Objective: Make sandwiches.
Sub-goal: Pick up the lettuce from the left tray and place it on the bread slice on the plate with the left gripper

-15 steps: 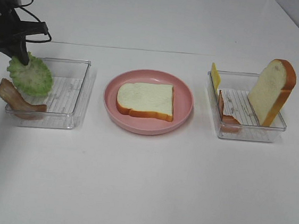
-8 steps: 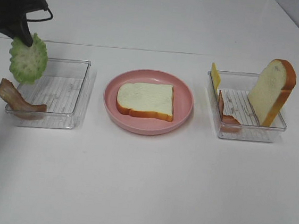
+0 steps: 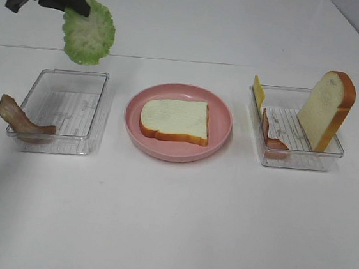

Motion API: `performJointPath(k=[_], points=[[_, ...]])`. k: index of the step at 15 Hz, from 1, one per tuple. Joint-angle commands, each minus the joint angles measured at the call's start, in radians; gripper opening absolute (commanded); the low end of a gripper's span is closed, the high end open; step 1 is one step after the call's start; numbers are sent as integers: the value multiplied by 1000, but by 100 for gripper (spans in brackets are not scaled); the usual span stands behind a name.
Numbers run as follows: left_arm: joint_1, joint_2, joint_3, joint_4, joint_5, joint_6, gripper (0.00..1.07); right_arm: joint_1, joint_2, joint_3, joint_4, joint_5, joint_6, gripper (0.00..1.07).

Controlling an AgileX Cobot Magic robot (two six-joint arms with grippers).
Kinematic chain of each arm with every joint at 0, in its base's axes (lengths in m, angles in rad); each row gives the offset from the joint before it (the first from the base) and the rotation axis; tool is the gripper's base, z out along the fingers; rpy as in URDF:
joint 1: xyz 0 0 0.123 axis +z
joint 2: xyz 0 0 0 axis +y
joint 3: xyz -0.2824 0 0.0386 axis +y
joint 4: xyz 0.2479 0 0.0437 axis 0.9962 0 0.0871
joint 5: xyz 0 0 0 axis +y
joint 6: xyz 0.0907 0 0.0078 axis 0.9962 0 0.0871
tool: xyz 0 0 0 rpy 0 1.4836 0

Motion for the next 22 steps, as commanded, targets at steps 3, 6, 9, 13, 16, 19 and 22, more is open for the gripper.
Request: performJointPath(k=[3,6,9,13,16,19,22], points=[[-215,24,-3,-49,-128,19,0,-6,-13,0,2,-11,-8,83],[-312,75,-3,-78,-186,17,0,-6,-13,0,2,-11,-8,83],[-372,131,-3,-138,-212,17,0,-6,-13,0,2,-11,-8,83],[-384,194,-3,-129,-225,15,0,-6,-13,0,2,-11,-8,83],[-368,227,1,-47,-252,15,0,-6,-13,0,2,-11,-8,83],[-368,228,1,20,-274,15,0,-6,-13,0,2,-11,-8,83],[-368,228,1,69,-319,15,15,-6,-13,0,2,-11,-8,83]])
